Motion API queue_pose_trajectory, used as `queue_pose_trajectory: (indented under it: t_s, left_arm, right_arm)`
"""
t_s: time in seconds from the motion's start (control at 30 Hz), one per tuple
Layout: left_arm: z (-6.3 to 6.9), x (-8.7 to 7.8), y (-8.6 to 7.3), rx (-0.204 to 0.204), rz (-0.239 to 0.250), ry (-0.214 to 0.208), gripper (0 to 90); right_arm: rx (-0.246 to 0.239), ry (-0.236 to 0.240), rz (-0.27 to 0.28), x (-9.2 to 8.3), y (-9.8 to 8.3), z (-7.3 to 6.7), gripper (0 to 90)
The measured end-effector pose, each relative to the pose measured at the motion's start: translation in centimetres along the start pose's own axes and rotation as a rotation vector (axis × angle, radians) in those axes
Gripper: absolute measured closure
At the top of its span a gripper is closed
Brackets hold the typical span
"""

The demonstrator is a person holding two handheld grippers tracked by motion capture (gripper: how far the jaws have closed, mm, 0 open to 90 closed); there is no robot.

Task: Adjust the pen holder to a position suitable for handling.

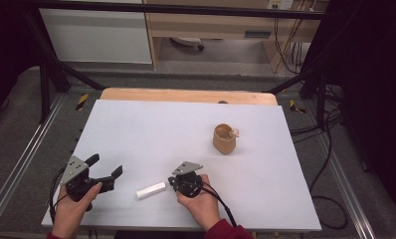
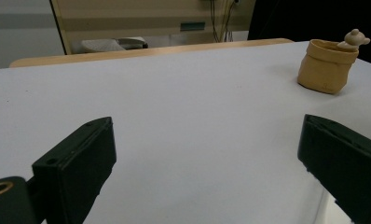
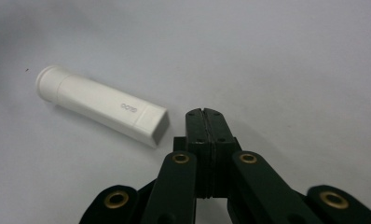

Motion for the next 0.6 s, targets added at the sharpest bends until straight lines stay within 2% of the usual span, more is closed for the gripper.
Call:
queue_pose_trajectory:
  t_s: [0.17,0.2,0.27,0.3,0.37,0.4,0.43,0.53,0.57,0.6]
  left_arm:
    - [0.1,0.0,0.0,0.005,-0.007,0.002,4.4]
    - [0.1,0.0,0.0,0.004,-0.005,0.002,4.4]
    - [0.1,0.0,0.0,0.004,-0.008,0.000,4.4]
    - [0.1,0.0,-0.1,0.004,-0.011,0.000,4.4]
    - [0.1,0.1,-0.2,0.000,-0.015,0.002,4.4]
    - [0.1,0.1,-0.2,0.000,-0.015,0.002,4.4]
    - [0.1,0.1,-0.2,-0.002,-0.014,0.002,4.4]
    - [0.2,0.0,-0.2,0.003,-0.014,-0.003,4.4]
    - [0.2,0.0,-0.2,0.003,-0.014,-0.003,4.4]
    - [0.2,0.1,-0.3,0.001,-0.019,-0.002,4.4]
  right_arm:
    - [0.001,-0.021,0.021,-1.2,-0.2,1.6,89.0]
    - [0.009,-0.031,0.041,-1.9,-0.5,2.5,86.2]
    - [0.010,-0.040,0.053,-2.2,-0.7,3.1,83.4]
    - [0.019,-0.053,0.073,-3.0,-1.0,4.1,71.6]
    - [0.029,-0.046,0.063,-3.6,-1.4,5.0,55.8]
    - [0.029,-0.046,0.063,-3.6,-1.4,5.0,55.8]
    - [0.025,-0.063,0.055,-4.1,-1.9,6.0,42.0]
    - [0.039,-0.086,0.066,-5.3,-2.4,7.3,21.2]
    - [0.039,-0.086,0.066,-5.3,-2.4,7.3,21.2]
    - [0.038,-0.116,0.088,-6.3,-2.9,8.2,11.4]
Point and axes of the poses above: each handheld gripper's, and its own axes: x roughly forward along the jaws, y roughly out of its top, z roughly to its right, the point moved 3 cm from there along x, roughly forward along the jaws, and after that the axes turned 15 degrees about -y, right-handed, at the moved point
